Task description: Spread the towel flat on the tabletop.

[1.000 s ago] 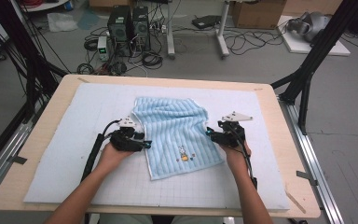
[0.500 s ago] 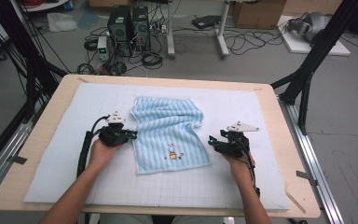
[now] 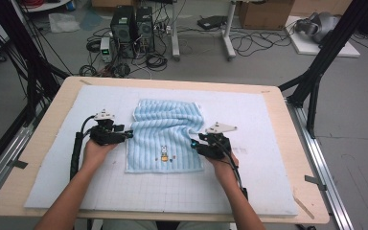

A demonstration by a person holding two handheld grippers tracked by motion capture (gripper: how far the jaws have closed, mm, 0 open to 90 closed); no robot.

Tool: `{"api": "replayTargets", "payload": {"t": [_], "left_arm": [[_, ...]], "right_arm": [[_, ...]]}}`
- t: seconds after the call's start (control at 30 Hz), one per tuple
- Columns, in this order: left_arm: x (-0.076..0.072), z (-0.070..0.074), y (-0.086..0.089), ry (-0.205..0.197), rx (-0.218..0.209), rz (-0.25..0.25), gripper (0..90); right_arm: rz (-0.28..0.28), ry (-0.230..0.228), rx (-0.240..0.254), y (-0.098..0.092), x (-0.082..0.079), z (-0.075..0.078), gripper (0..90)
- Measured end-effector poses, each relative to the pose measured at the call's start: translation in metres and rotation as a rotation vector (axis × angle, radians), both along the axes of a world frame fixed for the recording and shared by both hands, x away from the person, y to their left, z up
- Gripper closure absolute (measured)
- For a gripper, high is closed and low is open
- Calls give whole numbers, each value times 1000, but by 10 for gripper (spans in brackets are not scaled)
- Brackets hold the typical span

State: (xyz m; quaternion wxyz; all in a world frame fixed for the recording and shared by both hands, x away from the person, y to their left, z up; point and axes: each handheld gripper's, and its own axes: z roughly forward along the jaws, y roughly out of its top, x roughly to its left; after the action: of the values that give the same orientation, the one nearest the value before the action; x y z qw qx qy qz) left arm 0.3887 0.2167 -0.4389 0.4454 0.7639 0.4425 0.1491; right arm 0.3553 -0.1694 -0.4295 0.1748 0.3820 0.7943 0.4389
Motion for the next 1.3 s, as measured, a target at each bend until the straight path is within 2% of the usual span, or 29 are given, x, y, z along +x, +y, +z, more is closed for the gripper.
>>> {"api": "replayTargets", "payload": {"t": [0.07,0.1,0.17,0.2,0.23,0.37,0.43,0.47,0.57,0.63,0.73,0.8,0.87,1.03,1.1,1.17,1.23,1.3], "left_arm": [[-2,0,3,-2,-21,10,449],[-3,-1,5,-2,-24,9,449],[-5,0,8,5,-37,13,445],[-5,0,9,2,-44,14,442],[-6,0,9,2,-45,12,443],[-9,1,8,-3,-47,-4,445],[-11,1,6,-5,-44,-8,446],[-11,1,6,-2,-30,-14,449],[-13,2,4,1,-37,-29,448],[-15,4,3,1,-54,-43,446],[-21,4,1,-11,-70,-75,443],[-23,3,0,-5,-70,-94,440],[-25,1,-2,-1,-72,-114,438],[-30,-2,-10,-9,-80,-161,377],[-33,-5,-12,-6,-86,-161,313],[-37,-9,-14,0,-76,-149,262],[-40,-10,-14,-1,-56,-144,230],[-44,-11,-14,4,-57,-154,232]], "right_arm": [[-9,7,-14,11,9,0,649],[-9,16,-46,15,13,-1,685],[-7,51,-64,17,19,-6,814],[-12,55,-90,16,20,-8,861],[-14,57,-118,14,20,-8,868],[-39,75,-160,-2,14,-9,871],[-53,102,-197,-12,10,-11,870],[-58,109,-184,-16,7,-12,866],[-107,126,-211,-24,0,-9,734],[-129,112,-195,-28,-3,-7,679],[-126,52,-141,-32,-9,-3,560],[-116,26,-109,-35,-14,-1,525],[-105,18,-103,-37,-17,-1,496],[-112,34,-56,-46,-24,-5,428],[-122,34,-24,-51,-26,-6,378],[-129,55,8,-56,-28,-7,340],[-139,64,6,-58,-31,-8,325],[-142,57,0,-58,-36,-8,326]]}}
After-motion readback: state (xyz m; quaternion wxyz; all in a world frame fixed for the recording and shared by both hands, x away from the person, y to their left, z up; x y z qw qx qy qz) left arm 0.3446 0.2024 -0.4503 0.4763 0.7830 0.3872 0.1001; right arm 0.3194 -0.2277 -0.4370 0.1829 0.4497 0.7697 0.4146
